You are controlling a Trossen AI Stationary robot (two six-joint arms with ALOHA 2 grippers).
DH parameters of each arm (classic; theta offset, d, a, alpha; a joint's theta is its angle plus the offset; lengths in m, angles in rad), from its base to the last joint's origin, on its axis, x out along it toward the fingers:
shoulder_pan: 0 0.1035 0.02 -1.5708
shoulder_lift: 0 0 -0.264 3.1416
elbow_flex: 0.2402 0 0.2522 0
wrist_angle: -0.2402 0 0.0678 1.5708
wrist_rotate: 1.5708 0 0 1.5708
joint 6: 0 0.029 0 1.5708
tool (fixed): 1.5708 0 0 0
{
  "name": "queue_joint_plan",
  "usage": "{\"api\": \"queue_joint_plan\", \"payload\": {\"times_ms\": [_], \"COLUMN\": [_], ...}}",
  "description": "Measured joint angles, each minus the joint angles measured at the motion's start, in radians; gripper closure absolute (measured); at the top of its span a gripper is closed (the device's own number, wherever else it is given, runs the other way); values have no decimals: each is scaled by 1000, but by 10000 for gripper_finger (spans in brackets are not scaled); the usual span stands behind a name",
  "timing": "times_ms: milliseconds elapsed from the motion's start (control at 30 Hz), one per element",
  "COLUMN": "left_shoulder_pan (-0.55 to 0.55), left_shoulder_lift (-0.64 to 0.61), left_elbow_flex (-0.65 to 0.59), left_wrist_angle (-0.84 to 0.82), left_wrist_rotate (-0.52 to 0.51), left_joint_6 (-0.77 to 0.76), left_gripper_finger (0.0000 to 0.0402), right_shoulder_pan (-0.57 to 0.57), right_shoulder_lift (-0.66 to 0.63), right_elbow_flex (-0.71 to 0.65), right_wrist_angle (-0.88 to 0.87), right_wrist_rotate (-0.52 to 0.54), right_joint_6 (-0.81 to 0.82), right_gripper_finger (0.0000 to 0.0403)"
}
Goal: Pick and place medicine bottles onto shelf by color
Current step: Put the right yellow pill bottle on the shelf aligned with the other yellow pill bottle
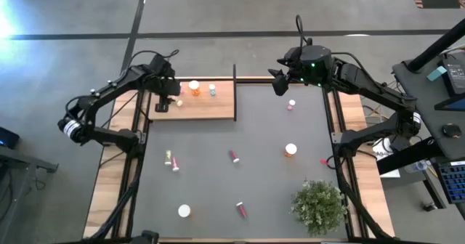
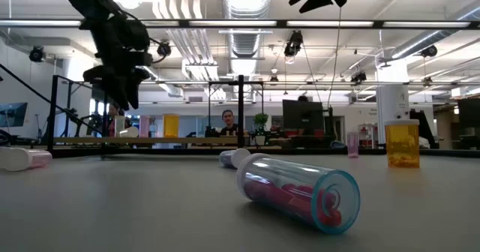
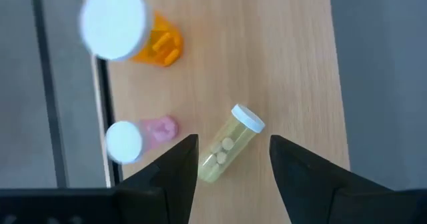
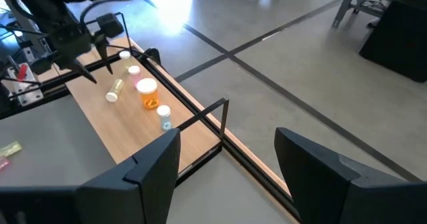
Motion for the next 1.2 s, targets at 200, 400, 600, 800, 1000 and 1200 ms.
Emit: {"api": "queue_joint_plan", "payload": {"times_ms": [200, 400, 600, 800, 1000, 1200], "left_shoulder_pan": [-24, -45, -59, -71, -75, -76], "left_shoulder_lift": [53, 71, 88, 122, 139, 147], "left_elbow_flex": [-2, -6, -16, -18, -15, -17], "left_wrist_angle": [2, -4, -6, -4, 2, 22], "left_wrist_rotate": [-15, -18, -41, -76, -95, -121], "left_joint_6": [16, 14, 22, 8, -2, -21], "left_gripper_finger": [233, 233, 233, 233, 233, 233], "right_shoulder_pan": [0, 0, 0, 0, 0, 0], "right_shoulder_lift": [0, 0, 0, 0, 0, 0], "right_elbow_flex": [0, 0, 0, 0, 0, 0], "right_wrist_angle": [0, 0, 0, 0, 0, 0], "right_wrist_rotate": [0, 0, 0, 0, 0, 0], "right_joint_6": [0, 0, 0, 0, 0, 0], "right_gripper_finger": [170, 170, 170, 170, 170, 170]}}
